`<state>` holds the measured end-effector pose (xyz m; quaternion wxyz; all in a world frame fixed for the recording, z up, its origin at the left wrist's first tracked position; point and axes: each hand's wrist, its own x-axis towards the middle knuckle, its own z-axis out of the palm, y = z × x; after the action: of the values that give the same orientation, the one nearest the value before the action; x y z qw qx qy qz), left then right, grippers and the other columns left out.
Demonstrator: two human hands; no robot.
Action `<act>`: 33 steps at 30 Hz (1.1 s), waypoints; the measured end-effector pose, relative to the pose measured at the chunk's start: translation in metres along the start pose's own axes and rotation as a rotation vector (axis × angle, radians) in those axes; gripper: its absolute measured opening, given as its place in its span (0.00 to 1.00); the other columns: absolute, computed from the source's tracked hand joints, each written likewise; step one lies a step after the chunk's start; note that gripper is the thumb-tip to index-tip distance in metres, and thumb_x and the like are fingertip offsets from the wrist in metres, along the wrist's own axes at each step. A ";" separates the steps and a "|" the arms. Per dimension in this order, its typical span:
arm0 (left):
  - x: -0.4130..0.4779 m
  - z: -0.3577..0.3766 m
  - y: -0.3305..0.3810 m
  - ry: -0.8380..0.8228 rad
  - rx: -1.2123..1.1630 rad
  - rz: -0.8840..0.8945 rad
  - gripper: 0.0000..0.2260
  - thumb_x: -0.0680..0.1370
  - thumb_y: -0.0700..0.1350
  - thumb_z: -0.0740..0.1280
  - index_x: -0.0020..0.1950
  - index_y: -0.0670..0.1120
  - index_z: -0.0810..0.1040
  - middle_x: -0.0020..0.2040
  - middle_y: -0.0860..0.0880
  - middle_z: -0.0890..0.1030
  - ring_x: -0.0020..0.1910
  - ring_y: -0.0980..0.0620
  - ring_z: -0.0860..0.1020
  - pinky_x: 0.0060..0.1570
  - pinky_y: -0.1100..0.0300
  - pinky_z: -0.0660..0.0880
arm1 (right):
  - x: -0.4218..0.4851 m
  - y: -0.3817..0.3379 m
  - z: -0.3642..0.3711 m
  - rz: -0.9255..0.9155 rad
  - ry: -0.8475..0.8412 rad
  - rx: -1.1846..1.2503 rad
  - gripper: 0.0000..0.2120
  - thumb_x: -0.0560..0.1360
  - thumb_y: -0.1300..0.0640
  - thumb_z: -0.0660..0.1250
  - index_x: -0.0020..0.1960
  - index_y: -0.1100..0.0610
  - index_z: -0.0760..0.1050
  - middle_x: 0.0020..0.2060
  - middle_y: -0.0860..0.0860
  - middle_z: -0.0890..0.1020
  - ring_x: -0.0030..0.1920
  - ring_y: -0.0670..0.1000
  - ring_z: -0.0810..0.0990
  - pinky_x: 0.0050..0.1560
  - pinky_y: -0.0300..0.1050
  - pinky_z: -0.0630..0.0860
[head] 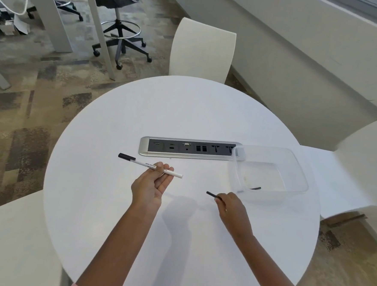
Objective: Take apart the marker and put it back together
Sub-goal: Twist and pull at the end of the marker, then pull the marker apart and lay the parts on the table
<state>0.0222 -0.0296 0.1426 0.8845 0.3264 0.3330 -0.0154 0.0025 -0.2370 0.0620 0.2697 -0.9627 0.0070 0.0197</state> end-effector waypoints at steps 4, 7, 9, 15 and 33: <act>-0.001 -0.003 -0.005 0.001 0.019 -0.018 0.05 0.74 0.33 0.66 0.38 0.38 0.76 0.26 0.47 0.83 0.28 0.52 0.83 0.29 0.61 0.80 | -0.002 0.008 0.016 0.059 -0.015 -0.124 0.12 0.78 0.58 0.57 0.47 0.65 0.75 0.42 0.60 0.76 0.44 0.59 0.75 0.41 0.49 0.71; -0.001 -0.005 -0.006 0.000 0.019 -0.026 0.05 0.74 0.34 0.66 0.38 0.38 0.76 0.26 0.47 0.83 0.28 0.52 0.83 0.29 0.61 0.81 | -0.007 0.014 0.024 0.090 -0.036 -0.175 0.12 0.78 0.58 0.56 0.48 0.64 0.74 0.44 0.59 0.77 0.46 0.57 0.75 0.40 0.46 0.70; -0.002 -0.006 -0.007 0.001 0.020 -0.032 0.04 0.74 0.34 0.66 0.38 0.38 0.76 0.26 0.47 0.82 0.28 0.51 0.83 0.29 0.60 0.81 | -0.009 0.015 0.026 0.099 -0.047 -0.197 0.11 0.78 0.58 0.56 0.50 0.64 0.73 0.45 0.59 0.77 0.47 0.57 0.75 0.40 0.45 0.69; -0.001 -0.010 -0.007 0.002 0.026 -0.057 0.04 0.74 0.34 0.66 0.39 0.37 0.76 0.26 0.47 0.83 0.28 0.51 0.83 0.31 0.58 0.81 | -0.010 0.013 0.027 0.152 -0.053 -0.139 0.11 0.77 0.59 0.59 0.56 0.63 0.73 0.48 0.60 0.78 0.50 0.59 0.76 0.47 0.49 0.73; -0.002 -0.037 -0.028 -0.054 0.350 -0.222 0.02 0.74 0.40 0.67 0.44 0.43 0.79 0.32 0.52 0.85 0.43 0.52 0.80 0.46 0.61 0.76 | -0.021 -0.075 -0.001 0.484 -0.293 1.079 0.10 0.76 0.58 0.62 0.40 0.61 0.78 0.30 0.53 0.78 0.28 0.46 0.77 0.31 0.33 0.76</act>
<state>-0.0076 -0.0300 0.1069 0.8158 0.4360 0.3351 -0.1791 -0.0170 -0.1736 0.1029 0.7056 -0.6485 0.1973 0.2064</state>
